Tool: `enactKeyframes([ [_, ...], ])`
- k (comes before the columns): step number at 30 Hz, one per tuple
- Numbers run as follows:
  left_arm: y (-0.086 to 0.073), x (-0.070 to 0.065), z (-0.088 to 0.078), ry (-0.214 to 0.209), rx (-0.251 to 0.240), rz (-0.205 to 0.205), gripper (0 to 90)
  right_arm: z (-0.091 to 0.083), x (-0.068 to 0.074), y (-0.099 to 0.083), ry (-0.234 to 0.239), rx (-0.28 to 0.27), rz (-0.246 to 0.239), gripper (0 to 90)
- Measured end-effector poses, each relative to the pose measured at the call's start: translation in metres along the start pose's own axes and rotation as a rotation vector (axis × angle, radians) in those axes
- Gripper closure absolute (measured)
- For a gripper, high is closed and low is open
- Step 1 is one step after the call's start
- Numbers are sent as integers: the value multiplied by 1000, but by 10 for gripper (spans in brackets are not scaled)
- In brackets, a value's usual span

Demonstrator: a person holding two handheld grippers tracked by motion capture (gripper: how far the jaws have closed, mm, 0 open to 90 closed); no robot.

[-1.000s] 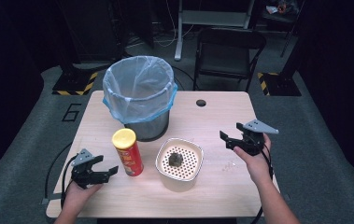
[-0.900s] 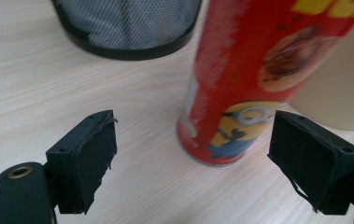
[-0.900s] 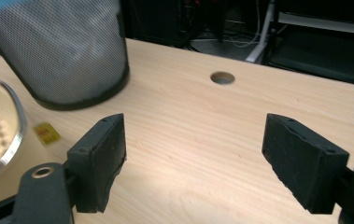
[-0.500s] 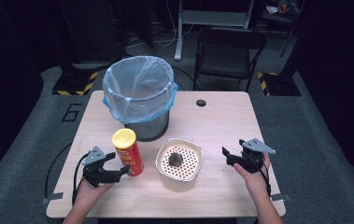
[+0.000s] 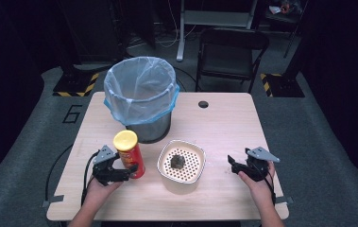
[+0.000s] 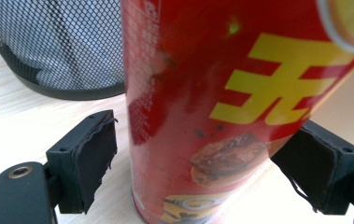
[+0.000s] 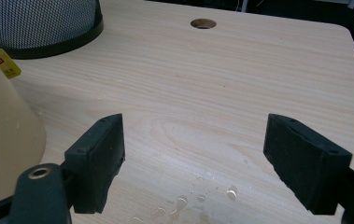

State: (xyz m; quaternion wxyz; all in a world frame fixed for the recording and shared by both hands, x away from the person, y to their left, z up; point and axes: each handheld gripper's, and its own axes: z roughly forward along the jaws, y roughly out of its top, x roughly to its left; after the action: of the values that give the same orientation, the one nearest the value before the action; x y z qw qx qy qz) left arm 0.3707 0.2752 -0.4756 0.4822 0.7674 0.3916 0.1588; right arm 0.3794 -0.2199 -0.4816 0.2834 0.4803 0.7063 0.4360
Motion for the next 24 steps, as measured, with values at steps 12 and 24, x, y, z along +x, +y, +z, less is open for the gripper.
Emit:
enactKeyframes([
  [12,3,-6,-1,54,13,75,242,4,-2,-5,-4,29,-2,204],
  [24,26,-7,-33,16,-24,22,243,6,0,-8,-1,49,-32,215],
])
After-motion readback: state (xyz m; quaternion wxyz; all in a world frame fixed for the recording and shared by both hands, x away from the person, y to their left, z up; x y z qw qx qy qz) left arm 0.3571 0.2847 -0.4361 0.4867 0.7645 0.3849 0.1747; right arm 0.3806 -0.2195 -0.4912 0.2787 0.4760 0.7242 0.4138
